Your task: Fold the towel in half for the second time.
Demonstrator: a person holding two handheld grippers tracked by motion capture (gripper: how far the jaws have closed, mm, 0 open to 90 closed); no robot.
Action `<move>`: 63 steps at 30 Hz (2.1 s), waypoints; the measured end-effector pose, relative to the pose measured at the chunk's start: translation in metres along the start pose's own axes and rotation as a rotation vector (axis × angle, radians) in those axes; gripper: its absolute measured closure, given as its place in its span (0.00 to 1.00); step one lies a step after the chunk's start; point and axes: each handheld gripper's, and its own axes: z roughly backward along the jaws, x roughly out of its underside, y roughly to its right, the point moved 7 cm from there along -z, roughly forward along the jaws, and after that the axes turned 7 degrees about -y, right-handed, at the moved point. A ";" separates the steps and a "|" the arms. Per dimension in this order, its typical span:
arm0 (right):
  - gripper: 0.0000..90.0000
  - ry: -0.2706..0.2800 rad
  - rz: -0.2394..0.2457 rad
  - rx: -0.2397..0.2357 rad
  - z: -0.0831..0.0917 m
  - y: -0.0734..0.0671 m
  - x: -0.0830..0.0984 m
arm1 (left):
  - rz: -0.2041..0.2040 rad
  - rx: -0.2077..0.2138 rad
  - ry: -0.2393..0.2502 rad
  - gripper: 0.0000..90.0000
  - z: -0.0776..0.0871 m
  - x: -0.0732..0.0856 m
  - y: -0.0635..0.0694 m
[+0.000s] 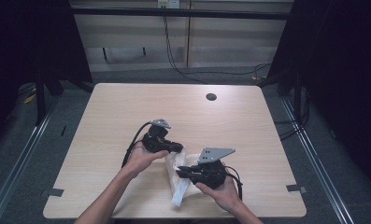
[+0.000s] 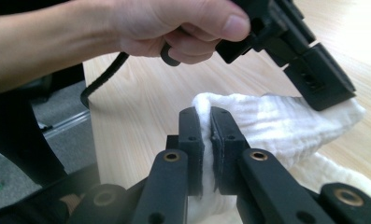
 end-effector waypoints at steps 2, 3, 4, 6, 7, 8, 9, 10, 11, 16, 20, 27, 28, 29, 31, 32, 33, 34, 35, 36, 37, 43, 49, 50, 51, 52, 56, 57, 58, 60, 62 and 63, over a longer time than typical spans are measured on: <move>0.94 -0.012 -0.002 0.015 0.002 0.002 0.005 | 0.001 0.007 -0.004 0.93 -0.007 -0.001 0.000; 0.93 -0.011 -0.002 0.026 0.003 0.003 0.008 | 0.007 0.013 -0.002 0.93 -0.011 -0.001 0.000; 0.94 -0.021 -0.001 0.033 0.003 0.005 0.012 | 0.006 0.012 -0.009 0.93 -0.014 -0.001 -0.001; 0.93 -0.045 0.006 0.058 0.004 0.010 0.022 | 0.018 0.020 -0.004 0.93 -0.021 -0.001 -0.001; 0.93 -0.055 -0.005 0.057 0.004 0.012 0.026 | 0.023 0.030 0.001 0.93 -0.025 -0.001 -0.001; 0.93 -0.060 -0.010 0.064 0.005 0.015 0.031 | 0.016 0.022 -0.013 0.92 -0.028 -0.001 -0.002; 0.93 -0.062 -0.023 0.067 0.006 0.017 0.034 | 0.022 0.024 -0.018 0.92 -0.031 0.000 -0.002; 0.93 -0.065 -0.031 0.067 0.006 0.019 0.038 | 0.023 0.019 -0.028 0.92 -0.034 0.001 -0.002; 0.93 -0.068 -0.035 0.075 0.006 0.021 0.041 | 0.027 0.026 -0.027 0.92 -0.037 0.001 -0.002; 0.91 -0.102 -0.056 0.099 0.008 0.030 0.053 | 0.037 0.022 -0.033 0.91 -0.043 0.004 -0.007; 0.88 -0.127 -0.058 0.119 0.009 0.034 0.061 | 0.042 0.015 -0.028 0.89 -0.046 0.004 -0.009; 0.70 -0.158 -0.081 0.163 0.013 0.039 0.067 | 0.015 0.026 0.003 0.78 -0.048 0.000 -0.007; 0.66 -0.163 -0.079 0.169 0.014 0.040 0.068 | 0.007 0.026 0.001 0.76 -0.046 0.000 -0.007; 0.64 -0.161 -0.077 0.177 0.015 0.042 0.068 | 0.007 0.036 0.025 0.75 -0.044 -0.001 -0.006; 0.61 -0.152 -0.092 0.182 0.019 0.045 0.068 | -0.002 0.015 0.041 0.70 -0.037 -0.003 -0.008; 0.59 -0.148 -0.098 0.188 0.021 0.047 0.068 | 0.001 0.022 0.063 0.67 -0.033 -0.004 -0.007; 0.59 -0.141 -0.107 0.188 0.022 0.048 0.067 | -0.001 0.017 0.068 0.66 -0.029 -0.005 -0.008; 0.58 -0.138 -0.107 0.190 0.023 0.050 0.067 | -0.008 0.006 0.065 0.65 -0.025 -0.005 -0.008; 0.57 -0.143 -0.107 0.201 0.023 0.051 0.067 | -0.010 0.004 0.069 0.63 -0.022 -0.004 -0.009; 0.57 -0.146 -0.104 0.197 0.023 0.052 0.067 | -0.021 -0.002 0.058 0.63 -0.018 -0.003 -0.009; 0.56 -0.160 -0.103 0.203 0.022 0.053 0.068 | -0.031 -0.006 0.051 0.64 -0.015 0.000 -0.009; 0.61 -0.167 -0.118 0.232 0.024 0.066 0.066 | -0.076 -0.028 0.005 0.74 -0.003 0.022 -0.001; 0.82 -0.177 -0.148 0.236 0.025 0.074 0.071 | -0.085 -0.032 -0.050 0.72 -0.013 0.035 0.001; 0.81 -0.179 -0.158 0.233 0.026 0.075 0.073 | -0.090 -0.053 -0.069 0.73 -0.017 0.037 -0.002; 0.81 -0.182 -0.171 0.230 0.027 0.075 0.074 | -0.091 -0.065 -0.078 0.73 -0.020 0.039 -0.003; 0.80 -0.180 -0.166 0.235 0.029 0.076 0.075 | -0.088 -0.061 -0.083 0.73 -0.023 0.040 -0.005; 0.80 -0.189 -0.183 0.226 0.034 0.075 0.084 | -0.079 -0.058 -0.084 0.71 -0.033 0.041 -0.010; 0.79 -0.196 -0.186 0.225 0.034 0.075 0.087 | -0.083 -0.055 -0.079 0.70 -0.033 0.040 -0.011; 0.77 -0.198 -0.187 0.221 0.034 0.075 0.089 | -0.081 -0.078 -0.080 0.69 -0.034 0.039 -0.013; 0.70 -0.193 -0.185 0.219 0.034 0.074 0.090 | -0.083 -0.092 -0.083 0.65 -0.038 0.038 -0.017; 0.62 -0.184 -0.196 0.230 0.036 0.075 0.089 | -0.072 -0.088 -0.076 0.65 -0.040 0.035 -0.019; 0.59 -0.179 -0.195 0.242 0.037 0.076 0.089 | -0.081 -0.098 -0.085 0.65 -0.040 0.035 -0.020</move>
